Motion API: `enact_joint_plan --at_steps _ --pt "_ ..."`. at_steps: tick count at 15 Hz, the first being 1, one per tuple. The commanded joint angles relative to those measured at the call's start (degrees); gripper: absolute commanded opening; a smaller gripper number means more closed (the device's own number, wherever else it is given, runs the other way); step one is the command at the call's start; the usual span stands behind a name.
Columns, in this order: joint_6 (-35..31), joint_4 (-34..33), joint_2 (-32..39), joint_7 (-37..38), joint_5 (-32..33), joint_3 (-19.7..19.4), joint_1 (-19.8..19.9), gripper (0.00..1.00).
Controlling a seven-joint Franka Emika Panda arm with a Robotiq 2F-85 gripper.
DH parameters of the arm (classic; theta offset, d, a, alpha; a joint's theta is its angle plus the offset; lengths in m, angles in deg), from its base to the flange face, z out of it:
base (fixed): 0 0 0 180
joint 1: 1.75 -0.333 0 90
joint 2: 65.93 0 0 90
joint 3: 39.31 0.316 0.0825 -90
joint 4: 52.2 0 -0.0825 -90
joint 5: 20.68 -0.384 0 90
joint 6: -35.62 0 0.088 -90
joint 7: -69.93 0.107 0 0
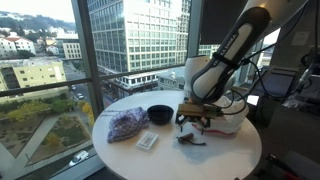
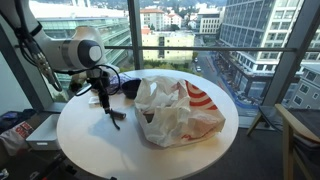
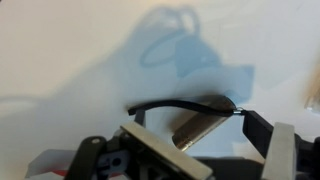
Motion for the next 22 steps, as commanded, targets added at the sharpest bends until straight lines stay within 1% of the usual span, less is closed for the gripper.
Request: enact_joint_plan --at_steps 1,3,7,9,12,15,20,21,22 --pt "5.94 -3.82 2.65 11.62 0.64 2.46 0.43 1.00" --pt "6.12 -5.63 4.48 12.98 -1.89 4.91 1.87 1.00" --pt "3.43 -8.80 8.90 18.32 -1.53 5.22 2.16 1.00" --pt "2.34 -10.09 10.90 21.04 -0.45 4.19 1.72 1.00" --pt "-0.23 -11.60 13.16 22.87 -0.56 3.32 1.52 1.00" --pt "-3.31 -12.61 14.94 25.43 0.49 1.28 0.28 1.00" --pt "-4.27 -12.60 16.00 28.95 2.30 -2.23 -1.65 1.00" --pt "-4.11 -12.78 16.21 29.36 2.83 -2.70 -2.01 0.75" --pt "-4.26 -12.70 16.33 29.67 3.33 -3.05 -2.21 0.74"
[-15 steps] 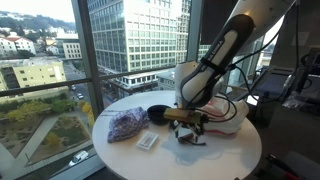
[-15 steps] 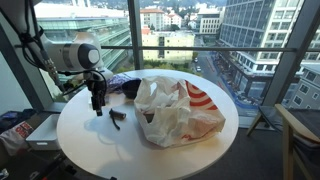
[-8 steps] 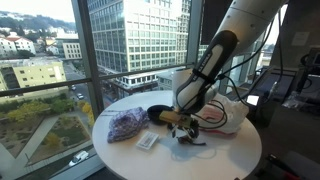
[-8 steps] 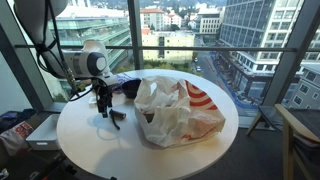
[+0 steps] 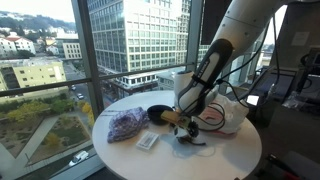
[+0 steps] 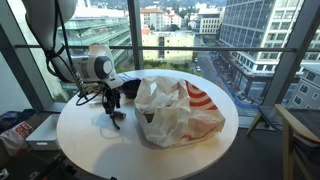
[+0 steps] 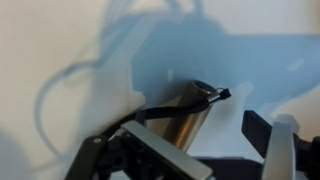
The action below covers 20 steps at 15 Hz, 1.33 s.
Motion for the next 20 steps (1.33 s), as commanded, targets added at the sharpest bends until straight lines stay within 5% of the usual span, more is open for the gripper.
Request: enact_joint_plan --at_steps 1,8,13,16,20 --pt "-0.98 -0.83 0.97 3.87 3.04 -2.60 -2.54 0.66" --pt "-0.78 1.06 -2.52 3.25 3.84 -2.14 -2.05 0.12" --pt "-0.08 6.01 -11.67 -5.91 2.29 1.34 3.25 0.15" --pt "0.89 10.58 -19.82 -17.25 -3.47 6.78 9.56 0.15" --pt "5.16 13.43 -27.98 -26.81 -8.85 7.76 13.86 0.15"
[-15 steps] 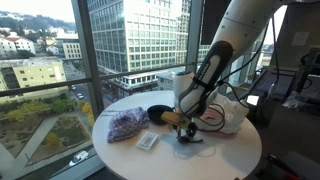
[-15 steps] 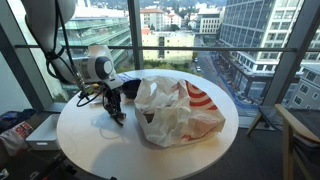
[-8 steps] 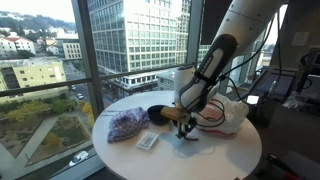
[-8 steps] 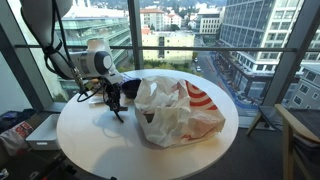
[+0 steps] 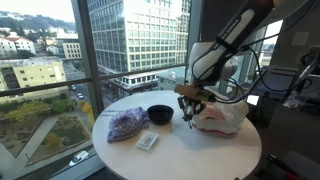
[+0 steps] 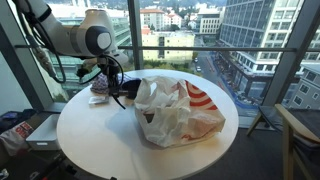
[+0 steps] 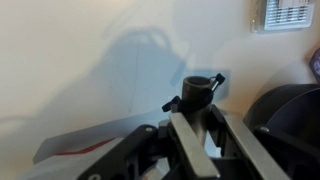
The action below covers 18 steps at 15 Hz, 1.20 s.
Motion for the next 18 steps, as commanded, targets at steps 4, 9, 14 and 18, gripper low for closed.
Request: enact_joint_plan --at_steps 4,9,14,18 --pt "6.21 4.07 -11.88 -12.67 -4.84 0.14 7.47 0.15" --pt "7.17 2.28 -8.95 -25.52 -2.67 -0.67 11.33 0.16" --pt "6.33 0.13 -4.35 -40.02 -4.13 -1.81 13.50 0.15" --pt "5.32 -2.19 -0.34 -47.34 -2.34 -3.29 14.56 0.15"
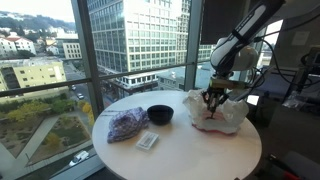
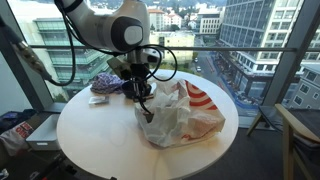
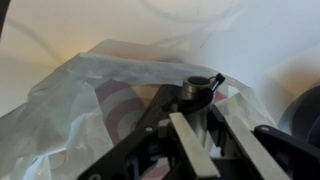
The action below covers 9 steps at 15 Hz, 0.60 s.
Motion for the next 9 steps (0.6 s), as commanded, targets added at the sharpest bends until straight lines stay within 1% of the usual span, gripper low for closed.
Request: enact_joint_plan --at_steps 1,3,9 --pt "-2.23 -3.41 4.21 -8.15 1.09 -0.77 0.79 0.15" --pt "-4.17 -4.33 6.31 -13.25 -0.30 -0.50 1.17 0.15" --pt "-9.23 -5.53 11.92 -21.45 -1.43 0.18 2.17 0.15"
